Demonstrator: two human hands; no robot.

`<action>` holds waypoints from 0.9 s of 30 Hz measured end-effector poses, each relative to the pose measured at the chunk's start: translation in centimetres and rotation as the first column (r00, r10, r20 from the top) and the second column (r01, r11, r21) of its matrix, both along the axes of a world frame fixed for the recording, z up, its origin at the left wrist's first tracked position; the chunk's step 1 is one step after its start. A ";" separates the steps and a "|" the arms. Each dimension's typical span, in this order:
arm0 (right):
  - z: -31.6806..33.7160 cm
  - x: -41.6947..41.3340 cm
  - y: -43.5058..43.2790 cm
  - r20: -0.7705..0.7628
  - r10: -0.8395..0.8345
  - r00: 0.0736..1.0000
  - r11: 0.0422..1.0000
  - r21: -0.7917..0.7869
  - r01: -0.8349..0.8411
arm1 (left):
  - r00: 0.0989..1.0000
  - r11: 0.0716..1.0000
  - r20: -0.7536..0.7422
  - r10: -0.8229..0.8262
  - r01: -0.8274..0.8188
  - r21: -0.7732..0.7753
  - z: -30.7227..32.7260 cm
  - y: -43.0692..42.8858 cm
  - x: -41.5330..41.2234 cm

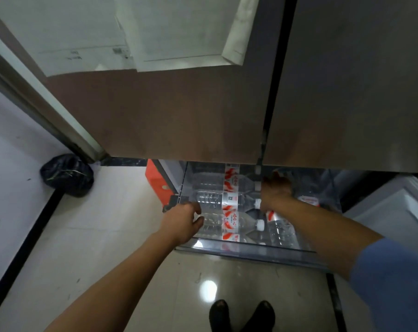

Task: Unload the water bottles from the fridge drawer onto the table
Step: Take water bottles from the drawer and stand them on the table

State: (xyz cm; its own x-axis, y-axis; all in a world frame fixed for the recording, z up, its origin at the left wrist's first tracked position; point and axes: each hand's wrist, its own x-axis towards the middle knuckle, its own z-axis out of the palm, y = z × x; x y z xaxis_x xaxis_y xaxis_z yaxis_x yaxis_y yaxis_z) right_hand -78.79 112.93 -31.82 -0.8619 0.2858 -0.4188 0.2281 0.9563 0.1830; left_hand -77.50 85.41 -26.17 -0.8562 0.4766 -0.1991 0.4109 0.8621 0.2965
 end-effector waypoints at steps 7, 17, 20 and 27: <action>4.1 3.3 3.2 -0.225 -0.172 0.959 0.965 -0.234 0.118 | 0.991 0.990 0.019 -0.135 0.135 -0.026 -0.4 3.2 -1.5; 6.6 11.0 5.3 -0.401 -0.441 0.803 0.871 -0.406 0.276 | 0.865 0.843 0.111 -0.488 0.501 -0.197 -2.6 12.2 -1.2; 6.3 13.0 6.3 -0.412 -0.498 0.763 0.846 -0.426 0.321 | 0.785 0.733 0.162 -0.598 0.618 -0.284 -4.1 14.2 -0.3; 5.4 16.8 7.4 -0.509 -0.530 0.678 0.834 -0.458 0.308 | 0.686 0.605 0.127 -0.716 0.701 -0.377 -6.1 16.1 -0.7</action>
State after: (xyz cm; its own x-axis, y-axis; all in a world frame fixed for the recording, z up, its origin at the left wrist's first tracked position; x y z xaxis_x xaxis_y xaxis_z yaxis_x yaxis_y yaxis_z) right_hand -61.96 120.30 -26.46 -0.7760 0.6307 0.0032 0.5710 0.7047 -0.4212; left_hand -78.22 101.51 -32.23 -0.2915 0.8325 -0.4711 0.9439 0.3302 -0.0006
